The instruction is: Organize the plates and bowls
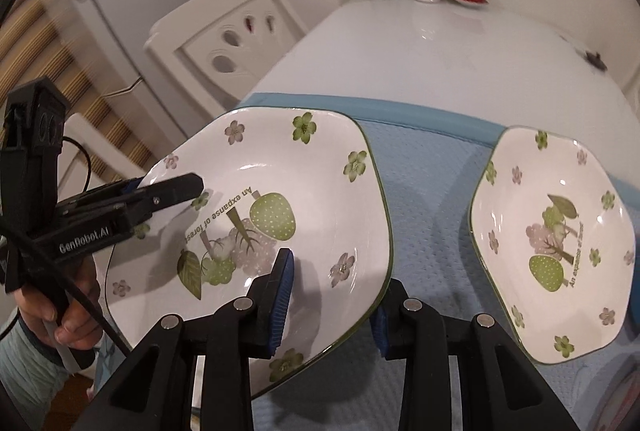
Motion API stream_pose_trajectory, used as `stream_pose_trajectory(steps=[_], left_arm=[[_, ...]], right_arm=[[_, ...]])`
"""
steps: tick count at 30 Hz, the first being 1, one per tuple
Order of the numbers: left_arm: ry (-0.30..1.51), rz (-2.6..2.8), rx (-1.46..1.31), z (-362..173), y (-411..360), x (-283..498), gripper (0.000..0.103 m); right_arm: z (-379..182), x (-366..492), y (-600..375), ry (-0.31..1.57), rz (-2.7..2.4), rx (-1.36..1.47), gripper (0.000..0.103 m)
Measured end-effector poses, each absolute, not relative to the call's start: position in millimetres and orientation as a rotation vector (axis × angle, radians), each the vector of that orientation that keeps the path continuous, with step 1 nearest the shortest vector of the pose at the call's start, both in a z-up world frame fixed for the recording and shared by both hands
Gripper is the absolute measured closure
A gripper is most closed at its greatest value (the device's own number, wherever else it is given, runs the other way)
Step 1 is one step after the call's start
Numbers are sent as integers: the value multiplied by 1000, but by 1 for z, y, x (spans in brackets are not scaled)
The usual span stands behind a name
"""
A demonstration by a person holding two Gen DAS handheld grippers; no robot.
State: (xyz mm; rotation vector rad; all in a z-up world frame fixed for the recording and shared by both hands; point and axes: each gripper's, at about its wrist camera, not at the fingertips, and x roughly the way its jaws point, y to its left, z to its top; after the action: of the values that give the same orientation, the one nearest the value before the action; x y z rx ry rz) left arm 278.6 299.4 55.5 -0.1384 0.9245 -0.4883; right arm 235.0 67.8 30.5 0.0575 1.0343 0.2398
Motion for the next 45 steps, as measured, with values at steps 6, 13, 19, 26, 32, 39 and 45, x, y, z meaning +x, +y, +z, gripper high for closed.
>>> stream_pose_trajectory(steps=[6, 13, 19, 26, 32, 39, 45], left_arm=[[899, -502, -162, 79, 310, 253, 62], [887, -524, -114, 104, 310, 206, 62], [902, -547, -115, 113, 312, 160, 62], [926, -560, -98, 113, 304, 104, 62], [947, -545, -74, 108, 299, 60, 62], [994, -506, -104, 93, 299, 16, 62], [1029, -472, -127, 75, 301, -8, 62]], right_arm=[[53, 210, 79, 1007, 281, 36, 70], [75, 159, 83, 995, 283, 54, 70], [84, 107, 86, 1013, 274, 85, 70], [87, 49, 84, 1026, 256, 86, 70], [87, 9, 82, 1031, 263, 45, 70], [73, -36, 81, 1084, 288, 50, 70], [52, -56, 78, 1130, 286, 89, 70]])
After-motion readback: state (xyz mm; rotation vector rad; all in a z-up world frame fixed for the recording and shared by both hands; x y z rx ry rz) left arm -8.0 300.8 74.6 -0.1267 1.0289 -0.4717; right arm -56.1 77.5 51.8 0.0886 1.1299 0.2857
